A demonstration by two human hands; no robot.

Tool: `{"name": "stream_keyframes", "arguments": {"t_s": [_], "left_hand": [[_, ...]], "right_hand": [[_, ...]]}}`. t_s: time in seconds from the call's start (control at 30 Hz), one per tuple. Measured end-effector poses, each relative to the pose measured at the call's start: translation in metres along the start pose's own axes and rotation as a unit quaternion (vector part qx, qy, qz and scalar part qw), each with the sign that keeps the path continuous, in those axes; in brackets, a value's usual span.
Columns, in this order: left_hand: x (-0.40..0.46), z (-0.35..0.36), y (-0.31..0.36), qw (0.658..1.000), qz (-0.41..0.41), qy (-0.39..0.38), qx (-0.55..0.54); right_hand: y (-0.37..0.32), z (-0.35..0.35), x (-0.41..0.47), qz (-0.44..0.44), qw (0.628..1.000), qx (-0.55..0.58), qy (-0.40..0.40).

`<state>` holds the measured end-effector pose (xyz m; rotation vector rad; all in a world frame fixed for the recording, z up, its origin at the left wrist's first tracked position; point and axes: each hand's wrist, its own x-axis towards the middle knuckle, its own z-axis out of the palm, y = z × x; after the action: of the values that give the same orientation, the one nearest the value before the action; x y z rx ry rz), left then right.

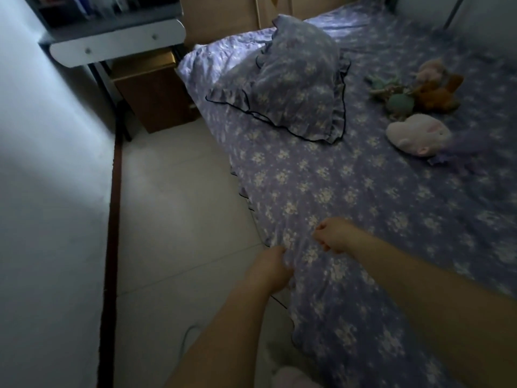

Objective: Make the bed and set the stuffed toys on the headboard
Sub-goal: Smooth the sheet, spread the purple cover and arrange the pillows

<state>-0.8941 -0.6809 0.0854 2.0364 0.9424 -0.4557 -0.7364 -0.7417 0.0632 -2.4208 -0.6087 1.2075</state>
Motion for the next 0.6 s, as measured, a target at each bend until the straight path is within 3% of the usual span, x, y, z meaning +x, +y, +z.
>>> {"name": "stream_keyframes", "arguments": {"t_s": [0.1,0.33,0.6], "left_hand": [[0.015,-0.033,-0.008,1.000,-0.001,0.021,0.001],[0.080,-0.126,-0.006,0.999,-0.008,0.036,0.027],[0.174,-0.219,0.033,0.997,0.019,0.052,0.047]], "right_hand": [[-0.032,0.002,0.020,0.001,0.999,-0.011,-0.037],[-0.112,-0.014,0.097,-0.040,0.998,-0.036,-0.043],[-0.190,-0.073,0.160,-0.063,0.997,-0.047,-0.007]]}}
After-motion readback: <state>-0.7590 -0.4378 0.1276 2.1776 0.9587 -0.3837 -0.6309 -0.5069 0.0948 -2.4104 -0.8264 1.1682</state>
